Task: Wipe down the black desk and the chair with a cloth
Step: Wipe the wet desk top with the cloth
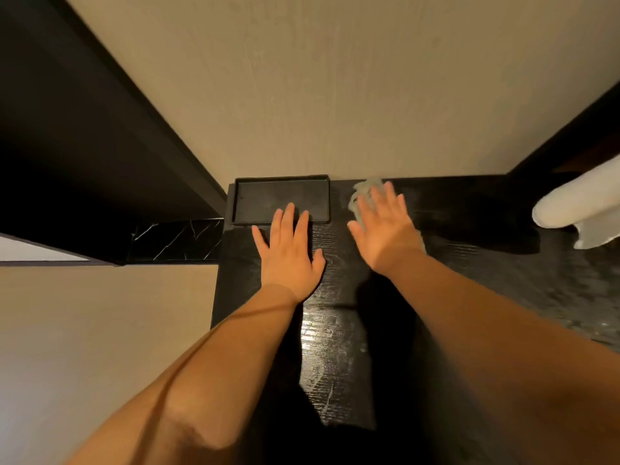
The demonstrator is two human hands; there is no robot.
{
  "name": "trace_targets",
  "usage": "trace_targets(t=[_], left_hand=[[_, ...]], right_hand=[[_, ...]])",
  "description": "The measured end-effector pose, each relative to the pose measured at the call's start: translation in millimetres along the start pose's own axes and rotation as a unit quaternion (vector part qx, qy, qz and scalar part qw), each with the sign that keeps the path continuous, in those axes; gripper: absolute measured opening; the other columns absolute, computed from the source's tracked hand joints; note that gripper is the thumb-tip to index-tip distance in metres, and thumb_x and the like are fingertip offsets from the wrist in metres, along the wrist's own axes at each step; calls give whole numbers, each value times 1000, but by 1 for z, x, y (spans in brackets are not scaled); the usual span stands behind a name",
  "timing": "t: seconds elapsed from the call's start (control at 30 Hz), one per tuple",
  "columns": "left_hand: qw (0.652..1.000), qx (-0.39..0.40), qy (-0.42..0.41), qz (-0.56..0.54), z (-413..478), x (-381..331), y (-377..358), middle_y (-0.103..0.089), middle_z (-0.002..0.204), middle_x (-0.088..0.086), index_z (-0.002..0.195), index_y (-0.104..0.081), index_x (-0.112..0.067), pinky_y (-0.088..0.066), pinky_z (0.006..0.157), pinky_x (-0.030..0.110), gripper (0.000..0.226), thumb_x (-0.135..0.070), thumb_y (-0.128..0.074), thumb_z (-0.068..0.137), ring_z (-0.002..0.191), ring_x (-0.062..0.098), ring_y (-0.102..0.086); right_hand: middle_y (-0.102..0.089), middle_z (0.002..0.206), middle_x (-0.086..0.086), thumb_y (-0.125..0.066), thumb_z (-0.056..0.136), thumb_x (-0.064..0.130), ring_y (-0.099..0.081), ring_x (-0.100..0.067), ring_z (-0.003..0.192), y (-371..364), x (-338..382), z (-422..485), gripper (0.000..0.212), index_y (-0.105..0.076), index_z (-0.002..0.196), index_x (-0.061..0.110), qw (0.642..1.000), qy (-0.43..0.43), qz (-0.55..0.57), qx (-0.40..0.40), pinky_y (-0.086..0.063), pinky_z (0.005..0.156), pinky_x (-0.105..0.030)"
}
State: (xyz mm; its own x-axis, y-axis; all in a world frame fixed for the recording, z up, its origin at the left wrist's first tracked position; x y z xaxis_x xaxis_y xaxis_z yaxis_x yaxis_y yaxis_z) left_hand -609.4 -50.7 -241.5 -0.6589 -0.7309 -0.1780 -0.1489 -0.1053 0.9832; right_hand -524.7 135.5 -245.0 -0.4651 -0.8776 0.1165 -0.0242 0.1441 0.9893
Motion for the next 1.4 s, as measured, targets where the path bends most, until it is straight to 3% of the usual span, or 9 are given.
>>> trace_targets(t=[0.07, 0.17, 0.33, 0.7, 0.9, 1.0, 1.13, 1.27, 1.4], left_hand=[[1000, 12, 9, -1, 3, 4, -4, -14, 173, 6, 163, -26, -24, -4, 123, 71, 76, -53, -41, 95, 161, 29, -6], [1000, 15, 6, -5, 4, 3, -6, -19, 173, 5, 162, -28, -24, -7, 123, 71, 75, -52, -41, 94, 160, 29, -9], [1000, 14, 0, -15, 5, 3, -4, -21, 172, 5, 162, -29, -26, -10, 124, 69, 75, -49, -46, 92, 160, 29, -10], [1000, 22, 4, -15, 6, 3, -3, -20, 172, 3, 161, -28, -29, -7, 126, 67, 74, -53, -43, 92, 160, 27, -8], [1000, 11, 4, -17, 6, 3, -4, -23, 171, 4, 160, -30, -28, -9, 125, 68, 73, -52, -45, 92, 160, 28, -10], [1000, 14, 2, -22, 6, 3, -3, -23, 171, 4, 160, -30, -28, -9, 125, 68, 73, -51, -45, 93, 160, 28, -10], [1000, 9, 4, -23, 6, 2, -1, -25, 170, 5, 160, -32, -27, -9, 125, 67, 73, -51, -45, 92, 159, 29, -12], [1000, 15, 2, -19, 5, 2, -2, -23, 171, 5, 160, -31, -27, -8, 126, 67, 73, -51, -46, 93, 160, 28, -11], [999, 26, 5, -20, 5, -1, 0, -16, 173, 3, 162, -26, -27, -7, 125, 68, 72, -48, -47, 96, 161, 27, -4]], right_hand=[[-34, 161, -17, -23, 103, 49, -16, -38, 154, 1, -3, 4, 67, -39, 153, 8, 999, -14, 21, -31, -12, 126, -53], [-43, 155, -20, -33, 106, 39, -31, -37, 149, -5, 15, -1, 58, -48, 148, 2, 989, 113, 61, -78, -20, 124, -53], [-32, 164, -12, -42, 102, 33, -23, -28, 154, 0, 22, 22, 58, -39, 155, 10, 989, 141, 46, -15, -15, 127, -46], [-32, 159, -16, -42, 100, 40, -22, -35, 150, 7, -24, 1, 59, -37, 152, 11, 984, -171, 33, -44, -18, 125, -49], [-37, 160, -14, -31, 102, 37, -27, -36, 151, 0, -13, -11, 59, -44, 152, 9, 996, 70, 60, -9, -19, 124, -53], [-41, 157, -18, -28, 97, 39, -35, -39, 145, 12, -59, -3, 64, -48, 149, 8, 997, -60, 39, -27, -25, 119, -52], [-27, 162, -17, -38, 103, 37, -20, -35, 152, 13, -66, -4, 59, -33, 155, 10, 979, -202, 35, -11, -14, 124, -48], [-38, 150, -17, -34, 99, 41, -31, -37, 142, 7, -19, -22, 56, -41, 146, 10, 997, -64, -5, -30, -25, 119, -50], [-23, 164, -10, -26, 103, 41, -15, -32, 153, -9, -1, -51, 60, -27, 158, 16, 999, 26, -7, 38, -9, 127, -48]])
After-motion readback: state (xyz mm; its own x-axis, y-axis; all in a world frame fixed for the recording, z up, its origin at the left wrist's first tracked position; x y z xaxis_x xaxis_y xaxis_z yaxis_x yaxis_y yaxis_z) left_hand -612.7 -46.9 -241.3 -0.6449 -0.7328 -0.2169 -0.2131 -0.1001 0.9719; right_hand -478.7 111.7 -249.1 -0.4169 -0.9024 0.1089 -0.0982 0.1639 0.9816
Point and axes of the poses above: each hand's wrist, its own z-axis towards the middle knuckle, its own y-axis out of the back of the hand, x = y × z, the point moved 4 cm from there along z, towards the middle knuckle
